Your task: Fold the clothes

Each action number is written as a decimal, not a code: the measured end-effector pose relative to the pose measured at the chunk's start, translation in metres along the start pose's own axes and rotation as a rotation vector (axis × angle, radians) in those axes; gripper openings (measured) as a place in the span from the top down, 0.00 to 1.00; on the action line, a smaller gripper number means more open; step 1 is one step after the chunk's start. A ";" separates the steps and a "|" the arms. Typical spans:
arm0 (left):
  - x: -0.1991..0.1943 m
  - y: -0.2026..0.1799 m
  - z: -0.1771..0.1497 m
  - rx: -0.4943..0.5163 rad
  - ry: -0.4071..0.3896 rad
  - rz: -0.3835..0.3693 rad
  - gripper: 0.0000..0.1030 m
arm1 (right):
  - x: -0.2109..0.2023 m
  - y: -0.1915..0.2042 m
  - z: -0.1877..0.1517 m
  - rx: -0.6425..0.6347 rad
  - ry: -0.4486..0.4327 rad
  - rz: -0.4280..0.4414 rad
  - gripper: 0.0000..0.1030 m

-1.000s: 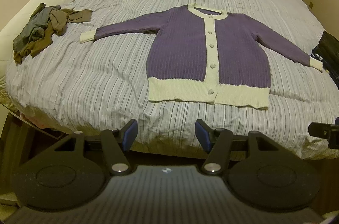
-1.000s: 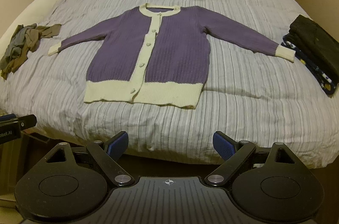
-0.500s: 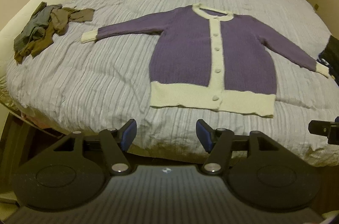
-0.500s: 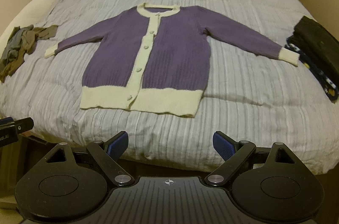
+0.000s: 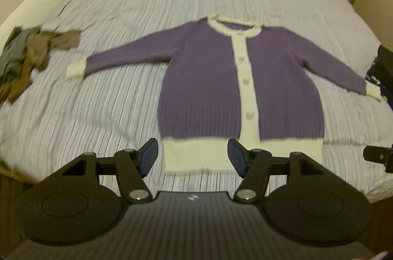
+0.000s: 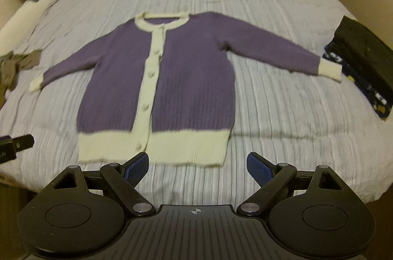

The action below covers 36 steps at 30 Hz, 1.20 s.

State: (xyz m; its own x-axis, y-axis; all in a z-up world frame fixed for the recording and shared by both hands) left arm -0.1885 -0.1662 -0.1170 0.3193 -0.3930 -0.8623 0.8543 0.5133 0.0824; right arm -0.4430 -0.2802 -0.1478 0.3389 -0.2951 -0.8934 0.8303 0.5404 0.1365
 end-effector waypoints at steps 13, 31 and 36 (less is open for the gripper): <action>0.058 0.010 0.072 0.101 0.046 -0.086 0.43 | 0.030 0.009 0.056 0.129 0.029 -0.060 0.13; 0.154 0.141 0.100 -0.122 0.167 -0.036 0.43 | 0.118 0.057 0.118 0.120 0.112 -0.107 0.13; 0.183 0.200 0.104 -0.191 0.193 0.058 0.43 | 0.134 0.058 0.148 0.151 0.085 -0.168 0.13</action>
State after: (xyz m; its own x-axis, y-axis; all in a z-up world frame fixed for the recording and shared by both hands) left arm 0.0833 -0.2147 -0.2066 0.2656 -0.2156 -0.9397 0.7385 0.6721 0.0545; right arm -0.2846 -0.4048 -0.1963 0.1569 -0.3003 -0.9409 0.9310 0.3630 0.0394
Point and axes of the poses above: each gripper's, at about its wrist camera, not at the fingertips, and x roughly the way its jaws point, y to its left, z to its top, the point moved 3 cm from there along x, roughly the way its jaws point, and after that the axes turned 2 degrees about z, right-handed, at the moved point
